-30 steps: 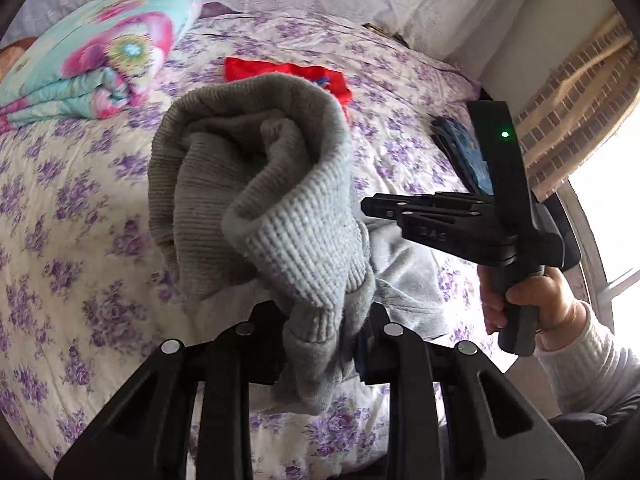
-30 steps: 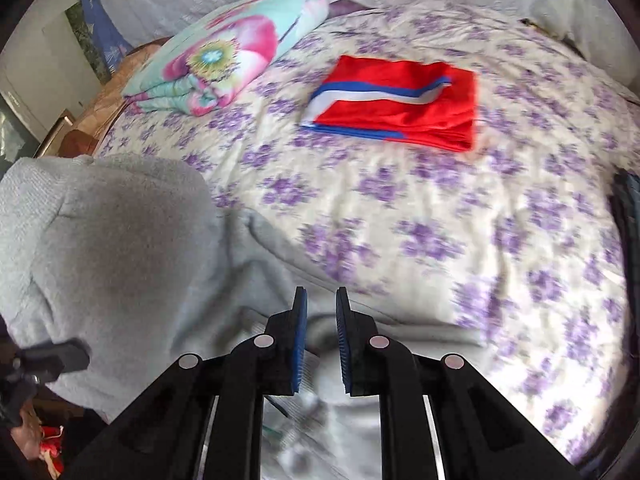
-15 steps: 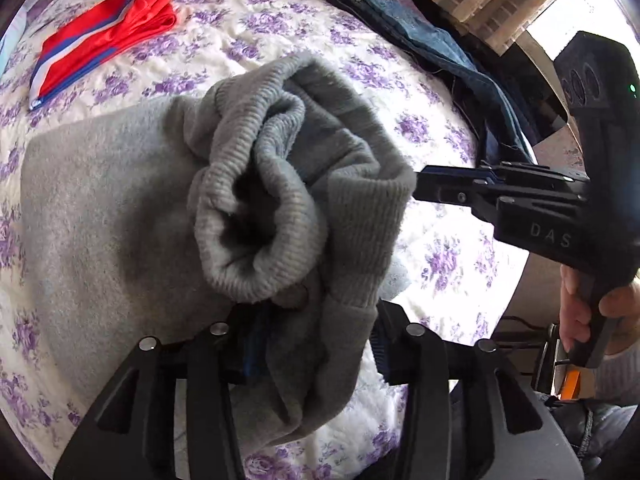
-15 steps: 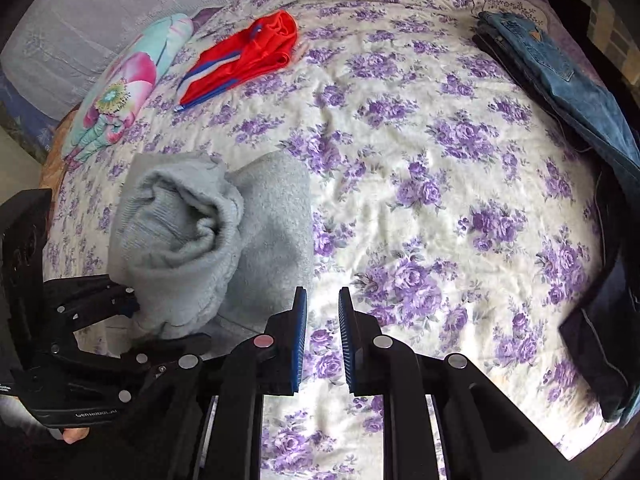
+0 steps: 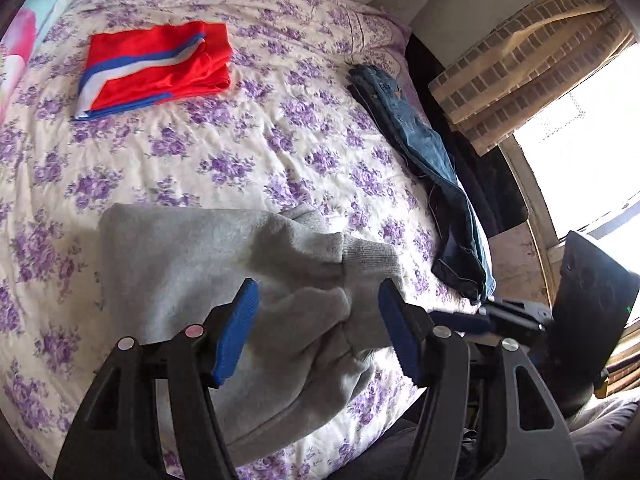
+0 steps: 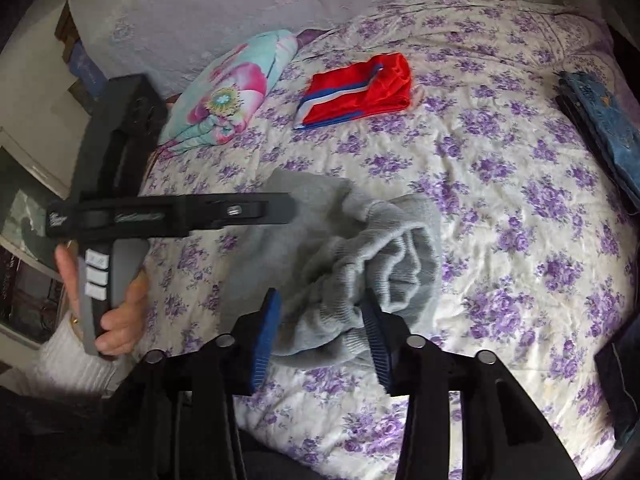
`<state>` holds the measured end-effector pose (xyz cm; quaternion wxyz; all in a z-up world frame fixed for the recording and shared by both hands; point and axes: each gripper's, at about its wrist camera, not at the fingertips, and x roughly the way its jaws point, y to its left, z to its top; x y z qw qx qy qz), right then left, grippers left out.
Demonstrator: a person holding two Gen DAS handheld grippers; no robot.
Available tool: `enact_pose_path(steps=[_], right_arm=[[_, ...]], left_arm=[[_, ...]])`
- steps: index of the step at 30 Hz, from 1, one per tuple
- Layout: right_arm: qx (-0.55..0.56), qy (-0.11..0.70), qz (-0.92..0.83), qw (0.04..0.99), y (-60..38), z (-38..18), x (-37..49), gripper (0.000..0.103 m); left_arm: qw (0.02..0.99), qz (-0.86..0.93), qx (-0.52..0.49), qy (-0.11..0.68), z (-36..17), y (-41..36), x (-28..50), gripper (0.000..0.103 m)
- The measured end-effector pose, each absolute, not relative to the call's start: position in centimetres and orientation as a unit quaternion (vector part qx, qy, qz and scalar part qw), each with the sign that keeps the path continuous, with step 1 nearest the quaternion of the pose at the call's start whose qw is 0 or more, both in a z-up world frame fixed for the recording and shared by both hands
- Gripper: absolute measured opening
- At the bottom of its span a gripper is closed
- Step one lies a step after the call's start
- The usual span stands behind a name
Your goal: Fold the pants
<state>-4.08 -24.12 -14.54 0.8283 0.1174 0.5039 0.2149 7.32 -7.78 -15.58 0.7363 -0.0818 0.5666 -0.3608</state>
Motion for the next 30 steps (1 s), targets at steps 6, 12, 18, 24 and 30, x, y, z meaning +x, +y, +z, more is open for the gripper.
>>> enact_pose_path(steps=[6,12,18,24,30], right_arm=[[0.052,0.559,0.113,0.82,-23.8,-20.9,-1.7,0.004],[0.109,0.565,0.107,0.811,-26.3,-23.1,-1.3,0.002],[0.096,0.559,0.133,0.813,-27.0,-18.4,-1.5,0.017],[0.043,0.518,0.183,0.834,-23.4,-14.8,4.6,0.05],[-0.012,0.564,0.261,0.784,-13.3,-18.6,14.1,0.06]], left_arm=[[0.706,-0.327,-0.02,0.628,-22.2,-14.1,10.8,0.06],[0.707,-0.313,0.012,0.634,-23.3,-16.1,11.1,0.066],[0.772,-0.295,-0.035,0.562,-15.4,-8.4,7.1,0.064],[0.784,-0.246,-0.064,0.566,-15.9,-2.3,0.4,0.064],[0.753,-0.235,-0.089,0.609,-20.9,-2.4,-1.2,0.062]])
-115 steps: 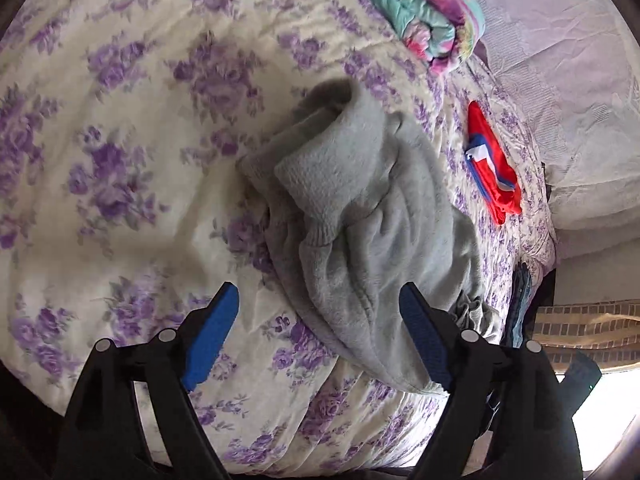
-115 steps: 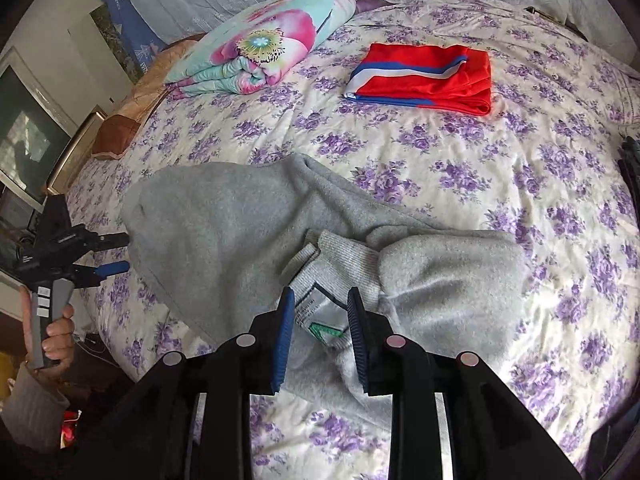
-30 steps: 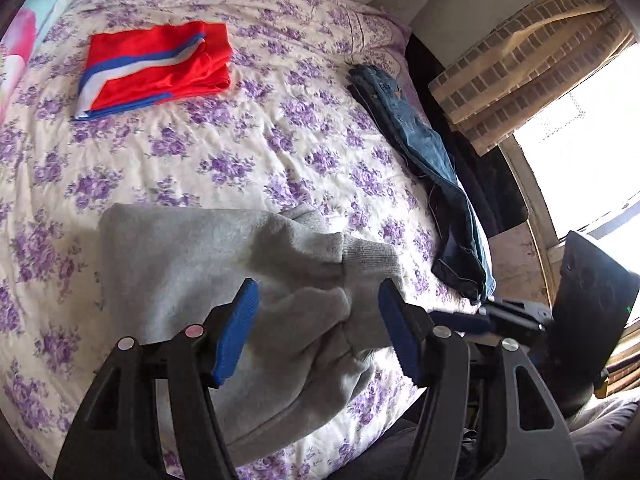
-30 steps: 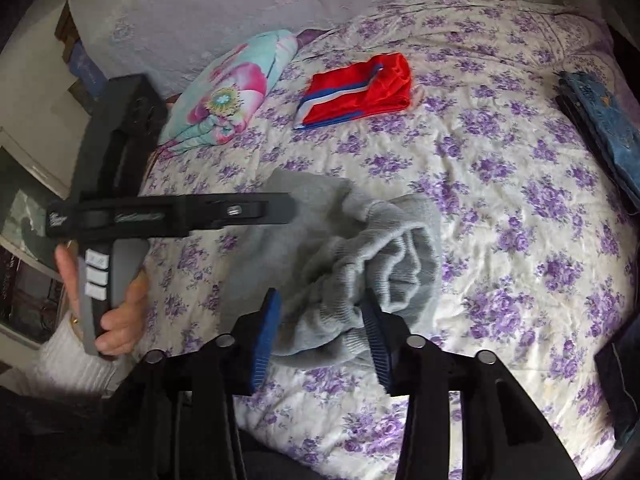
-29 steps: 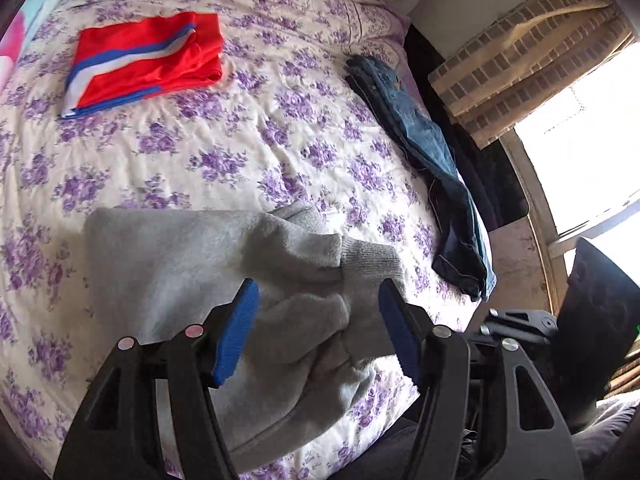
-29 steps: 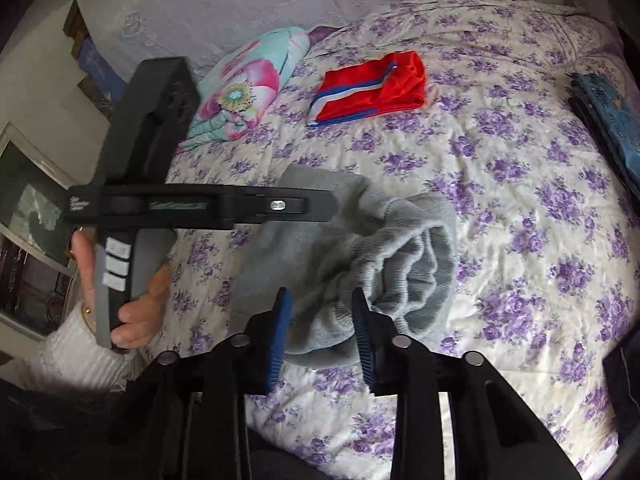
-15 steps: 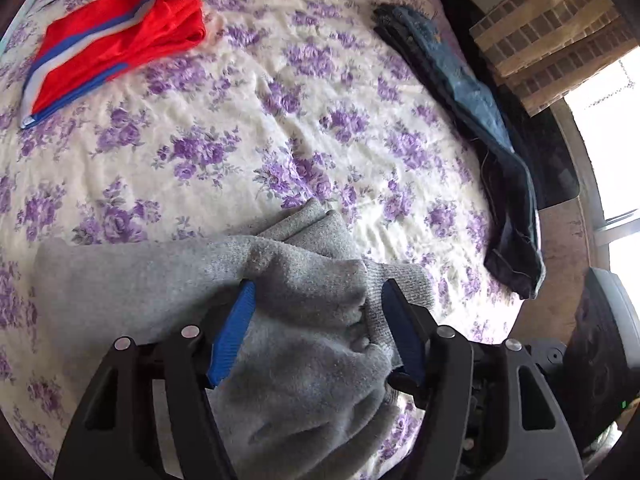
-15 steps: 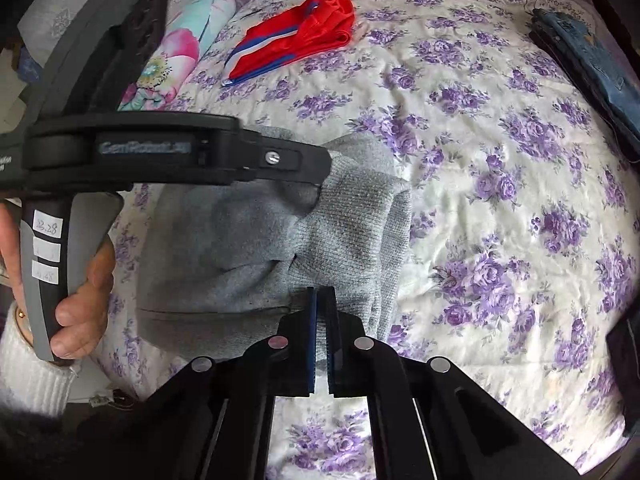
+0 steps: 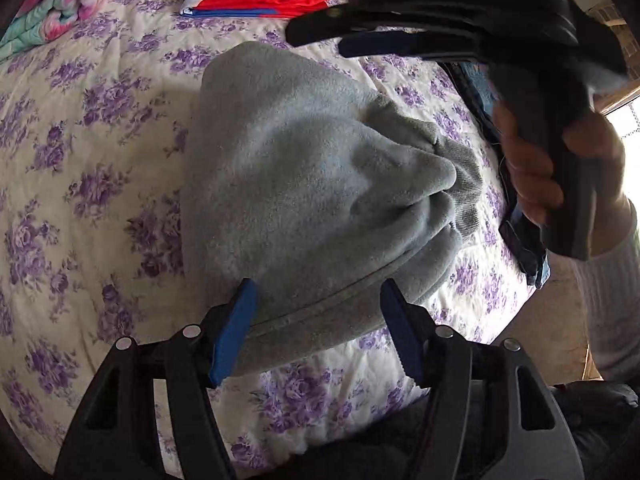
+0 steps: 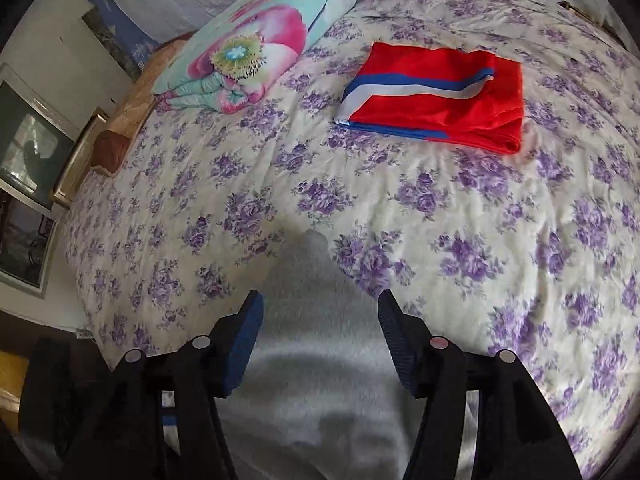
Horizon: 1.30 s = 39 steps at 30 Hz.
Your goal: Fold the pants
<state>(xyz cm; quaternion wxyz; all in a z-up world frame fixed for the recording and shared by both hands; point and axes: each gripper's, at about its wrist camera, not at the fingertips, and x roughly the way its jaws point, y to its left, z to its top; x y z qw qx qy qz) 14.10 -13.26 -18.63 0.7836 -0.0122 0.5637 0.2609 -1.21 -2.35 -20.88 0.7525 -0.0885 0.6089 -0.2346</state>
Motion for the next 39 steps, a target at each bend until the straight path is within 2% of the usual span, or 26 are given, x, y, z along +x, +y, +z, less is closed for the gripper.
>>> enact_pose_path(steps=[2,4,5,11,13,16,17,19,20,21,22,28,32,35,39], right_arm=[[-0.066,0.566,0.263,0.778,-10.8,-19.4,15.4,0.058],[-0.085,0.589,0.272,0.756,-9.6,-20.5,16.0,0.021],[-0.099,0.6,0.264,0.748,-9.2,-21.2,16.1,0.009],[-0.169,0.608,0.202,0.749,-7.6,-26.8,15.7,0.008],[-0.186,0.587,0.203,0.762,-7.3,-26.7,15.0,0.008],[-0.16,0.586,0.221,0.763,-8.8,-24.4,14.5,0.011],[-0.138,0.585,0.223,0.768,-9.9,-22.9,14.2,0.015],[-0.091,0.568,0.219,0.788,-12.9,-19.3,12.9,0.031],[-0.067,0.556,0.217,0.799,-14.6,-17.5,11.8,0.052],[-0.053,0.545,0.212,0.809,-16.1,-16.1,10.5,0.068],[-0.045,0.538,0.206,0.816,-17.4,-15.2,9.1,0.072],[-0.094,0.537,0.1,0.833,-21.7,-17.0,2.0,0.073],[0.012,0.59,0.089,0.802,-24.9,-21.6,0.7,0.073],[0.093,0.617,0.072,0.778,-26.9,-25.3,-0.2,0.086],[0.241,0.639,0.101,0.723,-30.1,-28.3,-0.6,0.088]], left_arm=[[0.749,-0.261,-0.109,0.599,-20.4,-2.5,-1.4,0.061],[0.751,-0.279,-0.109,0.589,-19.9,-3.0,-1.6,0.059],[0.748,-0.289,-0.106,0.588,-20.0,-3.3,-1.8,0.059],[0.721,-0.281,-0.048,0.632,-25.1,-6.4,-1.3,0.059],[0.718,-0.284,-0.036,0.634,-25.2,-6.8,-1.1,0.06],[0.718,-0.296,-0.05,0.628,-23.5,-6.2,-1.0,0.06],[0.723,-0.3,-0.061,0.619,-22.4,-5.5,-1.2,0.06],[0.743,-0.296,-0.086,0.594,-20.1,-3.2,-1.6,0.061],[0.753,-0.29,-0.102,0.581,-19.2,-1.8,-1.8,0.062],[0.762,-0.278,-0.118,0.573,-18.6,-0.3,-1.8,0.069],[0.768,-0.26,-0.133,0.57,-18.5,1.3,-1.7,0.075],[0.738,-0.184,-0.195,0.619,-23.1,7.5,-0.1,0.075],[0.72,-0.191,-0.203,0.635,-24.8,6.9,-0.2,0.075],[0.707,-0.197,-0.204,0.648,-25.9,6.1,-0.1,0.075],[0.687,-0.21,-0.211,0.663,-27.6,4.8,0.1,0.075]])
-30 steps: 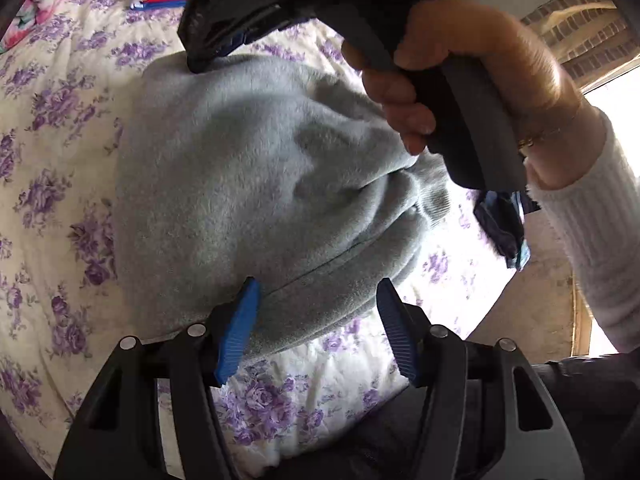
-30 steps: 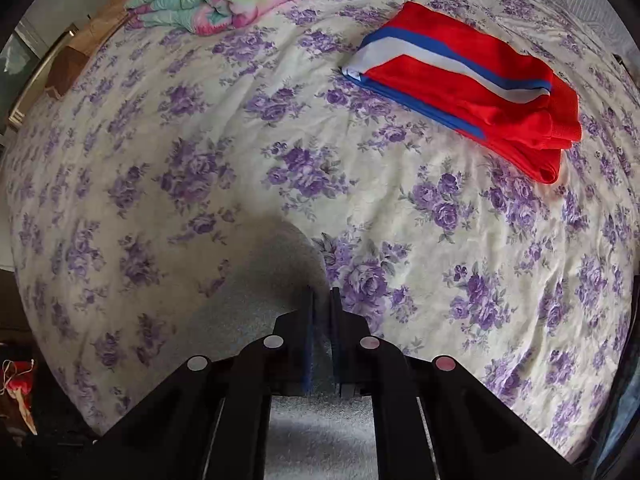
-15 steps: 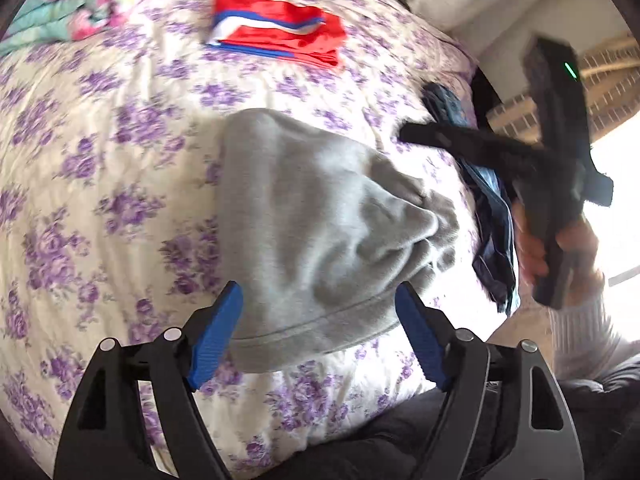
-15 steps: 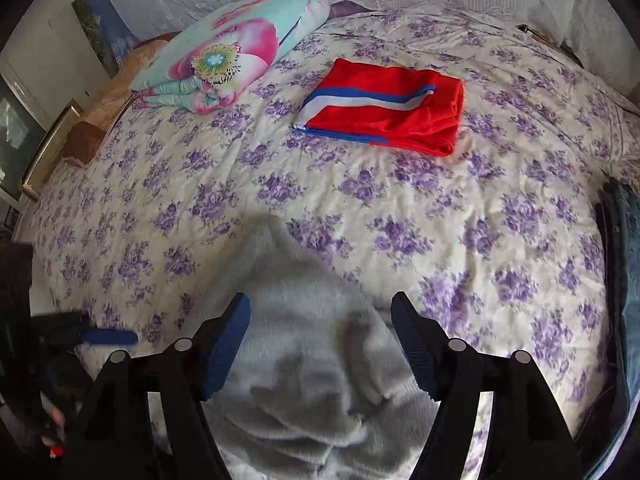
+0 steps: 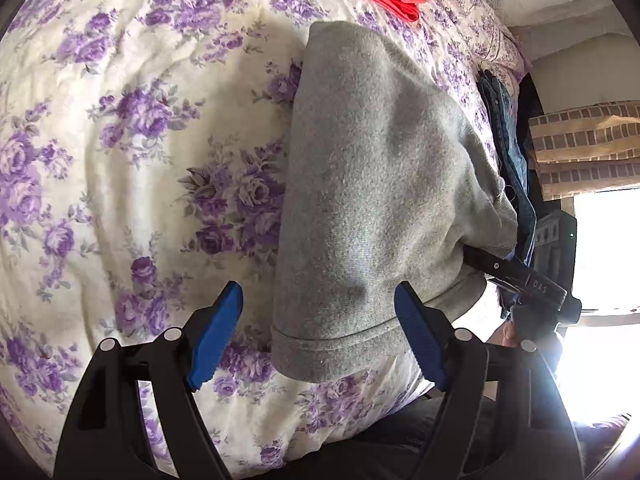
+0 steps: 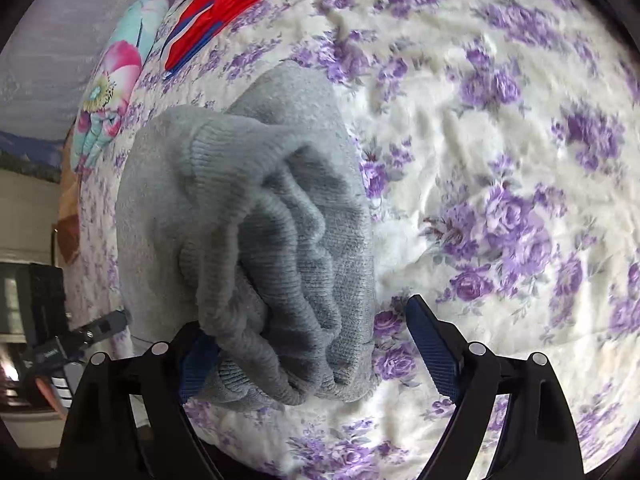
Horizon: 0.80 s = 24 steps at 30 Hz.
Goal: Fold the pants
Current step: 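Lift the folded bundle with both grippers and carry it onto the red garment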
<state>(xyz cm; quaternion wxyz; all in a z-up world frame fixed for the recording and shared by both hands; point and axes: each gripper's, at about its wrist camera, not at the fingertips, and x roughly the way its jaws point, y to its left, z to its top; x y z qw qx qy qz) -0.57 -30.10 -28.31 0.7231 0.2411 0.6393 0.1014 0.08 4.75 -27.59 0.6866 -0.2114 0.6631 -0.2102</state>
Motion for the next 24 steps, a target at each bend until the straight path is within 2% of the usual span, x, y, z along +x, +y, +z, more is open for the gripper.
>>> enact_pose_path(steps=[7,8,9,10,12,15,18,19,20,21,22,24], right_arm=[[0.206,0.634,0.112,0.737,-29.0,-27.4,-0.5,0.088],[0.216,0.637,0.117,0.73,-29.1,-27.6,-0.4,0.088],[0.227,0.64,0.12,0.724,-29.4,-27.9,-0.1,0.088],[0.241,0.642,0.124,0.718,-29.7,-28.0,0.1,0.088],[0.286,0.646,0.14,0.694,-30.5,-28.5,0.0,0.088],[0.35,0.651,0.159,0.655,-30.9,-30.0,-0.2,0.089],[0.338,0.641,0.16,0.67,-30.2,-30.2,-0.2,0.089],[0.333,0.633,0.157,0.681,-29.9,-29.9,-0.2,0.083],[0.32,0.622,0.162,0.696,-29.4,-29.2,-0.3,0.062],[0.291,0.616,0.163,0.713,-28.8,-28.2,-0.4,0.055],[0.256,0.609,0.161,0.733,-28.0,-26.9,-0.7,0.053],[0.178,0.588,0.152,0.774,-26.2,-24.3,-1.3,0.049]], left_arm=[[0.664,-0.232,-0.232,0.672,-30.2,2.7,1.8,0.075],[0.666,-0.236,-0.23,0.67,-29.9,2.4,1.9,0.071],[0.671,-0.239,-0.222,0.666,-29.3,2.0,2.0,0.064],[0.677,-0.248,-0.214,0.659,-28.4,1.7,1.9,0.051],[0.689,-0.266,-0.196,0.645,-26.8,1.2,1.5,0.046],[0.685,-0.27,-0.192,0.649,-27.3,1.1,1.8,0.047],[0.647,-0.261,-0.229,0.679,-30.6,1.6,2.9,0.059],[0.639,-0.261,-0.249,0.68,-31.1,1.8,3.1,0.059],[0.643,-0.259,-0.254,0.675,-30.9,2.0,3.2,0.058],[0.656,-0.257,-0.241,0.667,-30.2,1.8,3.0,0.052],[0.673,-0.258,-0.218,0.658,-29.1,1.3,2.7,0.044],[0.702,-0.257,-0.17,0.642,-26.8,0.1,1.9,0.037]])
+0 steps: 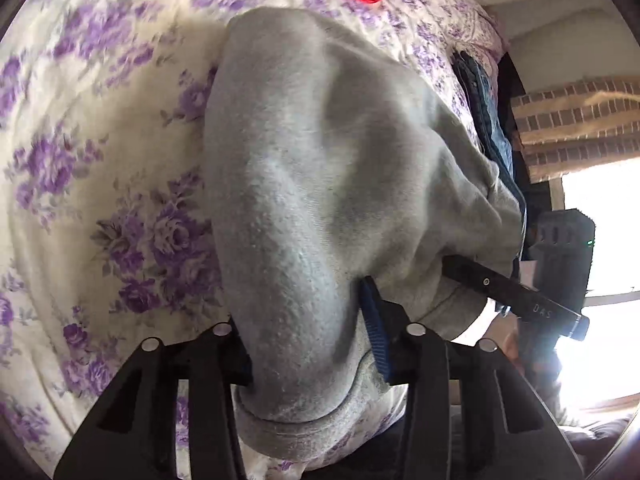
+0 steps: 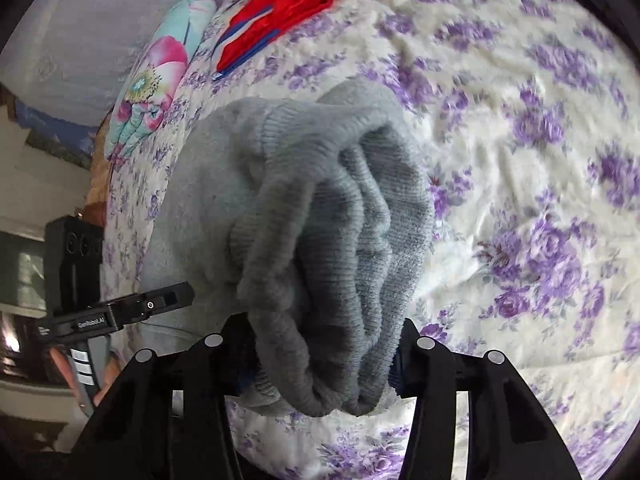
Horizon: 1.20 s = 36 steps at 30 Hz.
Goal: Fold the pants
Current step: 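Lift the folded bundle with both grippers and carry it onto the red garment, then lower the bundle onto the red garment and open both grippers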
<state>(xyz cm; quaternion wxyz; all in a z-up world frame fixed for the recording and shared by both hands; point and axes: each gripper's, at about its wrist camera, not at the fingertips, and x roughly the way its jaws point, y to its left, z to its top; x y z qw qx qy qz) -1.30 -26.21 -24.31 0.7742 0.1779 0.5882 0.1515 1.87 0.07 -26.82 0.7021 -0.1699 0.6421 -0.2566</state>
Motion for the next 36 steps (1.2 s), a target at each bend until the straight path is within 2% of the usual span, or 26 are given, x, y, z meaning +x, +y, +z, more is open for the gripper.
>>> enact_pose_path(steps=[3,7,16,21,26,27,28,29,30,32,34,36], right_arm=[[0.092,0.552,0.144,0.816,-24.1,-20.9,-1.6,0.049],[0.091,0.523,0.162,0.832,-24.0,-17.5,2.2,0.049],[0.143,0.488,0.168,0.844,-23.6,-12.9,26.7,0.05],[0.128,0.502,0.161,0.84,-22.9,-14.3,34.4,0.05],[0.118,0.526,0.161,0.827,-23.2,-19.8,37.5,0.053],[0.117,0.525,0.158,0.828,-23.3,-21.1,37.6,0.059],[0.123,0.519,0.165,0.83,-23.3,-22.1,37.5,0.064],[0.13,0.513,0.174,0.831,-23.3,-23.0,37.4,0.07],[0.136,0.502,0.18,0.835,-23.4,-23.3,37.1,0.074],[0.134,0.498,0.183,0.837,-23.2,-23.0,36.9,0.075],[0.107,0.504,0.167,0.84,-23.1,-21.3,36.5,0.074],[0.071,0.455,0.133,0.878,-23.5,-17.7,34.0,0.075]], left_arm=[[0.726,-0.257,-0.154,0.618,-24.0,-0.3,1.3,0.033],[0.762,-0.253,-0.143,0.579,-20.2,0.4,4.1,0.033],[0.794,-0.202,-0.154,0.552,-14.9,2.1,27.2,0.035],[0.79,-0.18,-0.151,0.566,-16.3,2.1,34.4,0.036],[0.768,-0.181,-0.153,0.595,-22.0,1.5,37.9,0.037],[0.766,-0.175,-0.153,0.599,-23.5,1.6,38.2,0.047],[0.77,-0.165,-0.153,0.597,-24.8,1.9,38.3,0.067],[0.777,-0.148,-0.149,0.593,-25.7,2.4,38.4,0.081],[0.782,-0.135,-0.149,0.59,-26.4,3.1,38.5,0.099],[0.771,-0.147,-0.179,0.593,-26.8,4.3,38.3,0.099],[0.785,-0.128,-0.165,0.583,-25.0,5.1,37.3,0.096],[0.813,-0.116,-0.144,0.552,-22.0,5.7,35.3,0.096]])
